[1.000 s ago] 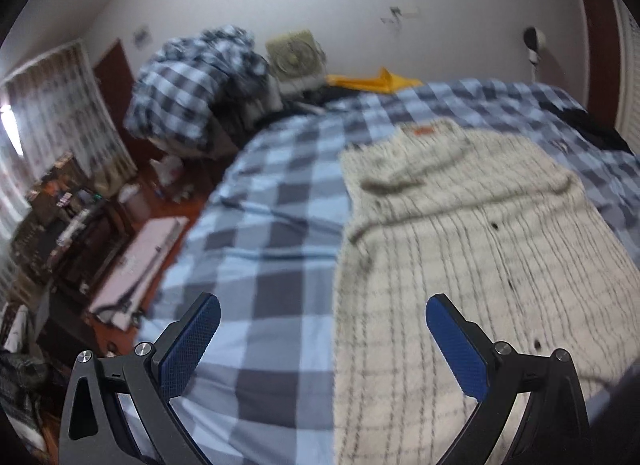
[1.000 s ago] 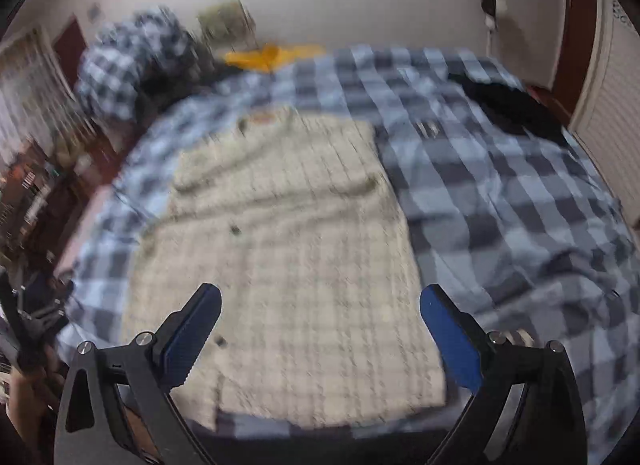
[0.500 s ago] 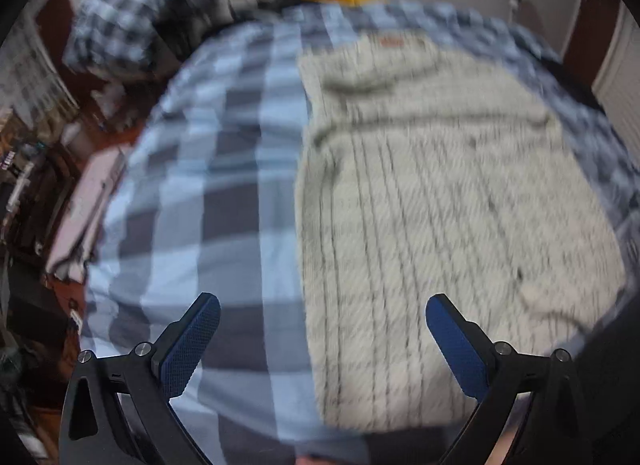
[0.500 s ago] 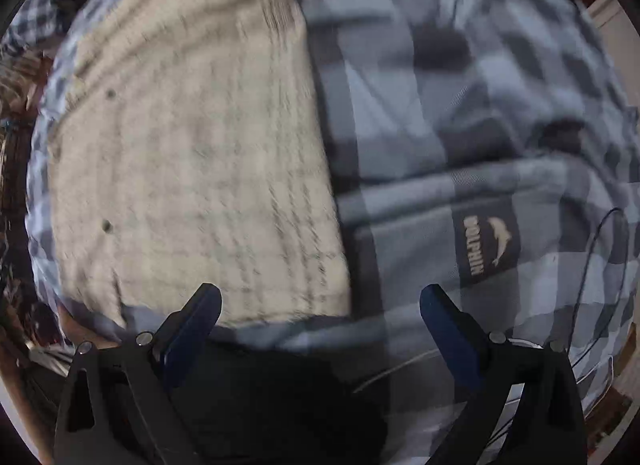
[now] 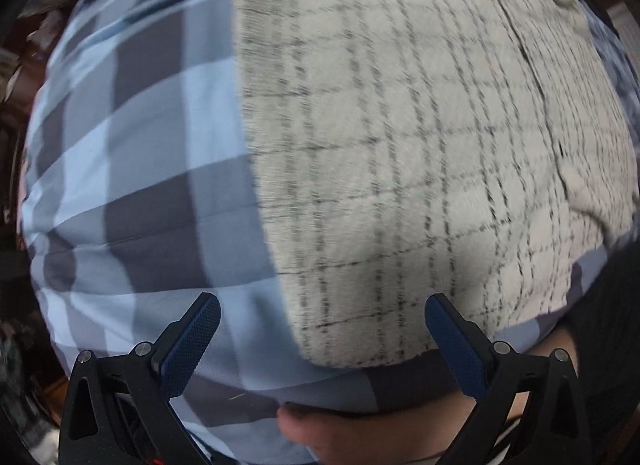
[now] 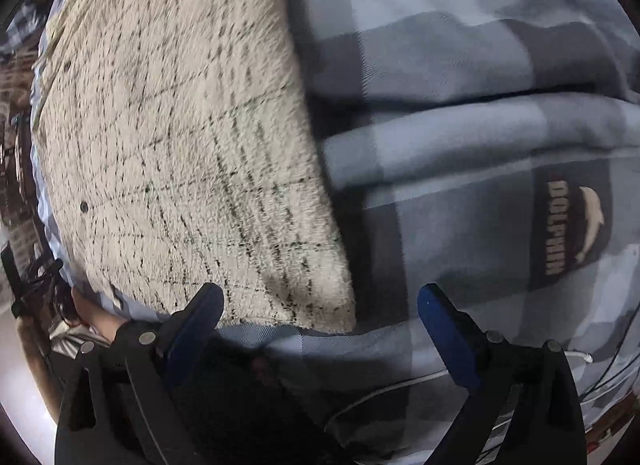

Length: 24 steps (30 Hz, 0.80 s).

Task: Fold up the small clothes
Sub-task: 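Grasp the shirt hem with the left gripper while the right gripper grasps it too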

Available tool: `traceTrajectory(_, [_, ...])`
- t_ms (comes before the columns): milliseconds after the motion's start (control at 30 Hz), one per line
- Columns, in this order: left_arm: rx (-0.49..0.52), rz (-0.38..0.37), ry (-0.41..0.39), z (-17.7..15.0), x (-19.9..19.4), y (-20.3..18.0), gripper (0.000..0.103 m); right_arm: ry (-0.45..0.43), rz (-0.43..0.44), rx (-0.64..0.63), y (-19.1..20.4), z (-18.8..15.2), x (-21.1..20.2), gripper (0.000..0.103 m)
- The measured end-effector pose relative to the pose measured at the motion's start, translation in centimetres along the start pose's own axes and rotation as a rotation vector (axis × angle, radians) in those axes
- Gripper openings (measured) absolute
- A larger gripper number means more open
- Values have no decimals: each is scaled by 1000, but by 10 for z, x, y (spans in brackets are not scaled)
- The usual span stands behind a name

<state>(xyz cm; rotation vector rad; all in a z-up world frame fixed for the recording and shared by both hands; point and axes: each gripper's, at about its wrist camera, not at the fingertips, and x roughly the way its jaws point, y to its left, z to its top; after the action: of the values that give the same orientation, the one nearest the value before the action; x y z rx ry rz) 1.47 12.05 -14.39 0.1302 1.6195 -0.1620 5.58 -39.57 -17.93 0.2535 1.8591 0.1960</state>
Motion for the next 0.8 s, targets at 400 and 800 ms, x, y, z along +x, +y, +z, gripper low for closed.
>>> traceTrajectory(400, [54, 14, 99, -6, 39, -38, 65, 124, -189, -220, 52, 13, 51, 66])
traceTrajectory(800, [-179, -501, -192, -10, -49, 0, 4, -209, 131, -265, 116, -38, -15, 4])
